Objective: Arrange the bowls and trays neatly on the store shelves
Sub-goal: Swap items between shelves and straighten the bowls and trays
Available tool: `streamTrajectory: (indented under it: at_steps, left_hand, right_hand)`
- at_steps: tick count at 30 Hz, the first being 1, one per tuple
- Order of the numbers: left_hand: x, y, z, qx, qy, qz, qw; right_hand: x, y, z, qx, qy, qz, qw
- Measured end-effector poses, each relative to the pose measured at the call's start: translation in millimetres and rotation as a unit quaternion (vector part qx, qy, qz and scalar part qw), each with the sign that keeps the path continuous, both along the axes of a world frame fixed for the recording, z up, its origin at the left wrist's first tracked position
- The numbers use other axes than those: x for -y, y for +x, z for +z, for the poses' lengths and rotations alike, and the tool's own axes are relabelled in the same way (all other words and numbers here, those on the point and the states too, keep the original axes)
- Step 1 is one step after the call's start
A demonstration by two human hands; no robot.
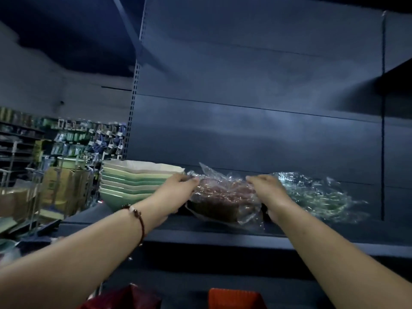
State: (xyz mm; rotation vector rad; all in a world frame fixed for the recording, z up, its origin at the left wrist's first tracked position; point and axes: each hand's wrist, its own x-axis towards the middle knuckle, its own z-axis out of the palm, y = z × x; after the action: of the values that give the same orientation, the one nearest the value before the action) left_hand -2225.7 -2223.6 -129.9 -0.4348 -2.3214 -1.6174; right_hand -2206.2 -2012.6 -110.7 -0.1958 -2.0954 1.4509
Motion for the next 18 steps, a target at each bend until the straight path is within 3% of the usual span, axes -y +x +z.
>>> streamTrajectory:
  at_steps: [3,8,11,18]
  left_hand:
    - [-25,-22,6,0.143,0.084,-0.048,0.985]
    - [-51,-61,11,0.278,0.153,-0.049,0.947]
    - [-64,-79,14,0.308,0.195,-0.051,0.93]
    - [-74,-116,5,0.305,0.262,-0.082,0.912]
  right_hand:
    - [-28,-17,2,0.031,-0.093,-0.017,0.995]
    - [-46,-51,-3,0.157,-0.171,0.02,0.973]
    - [-45,-72,-5,0.182,-0.232,0.036,0.955]
    - [-53,-96,-13,0.22,-0.24,0.08,0.942]
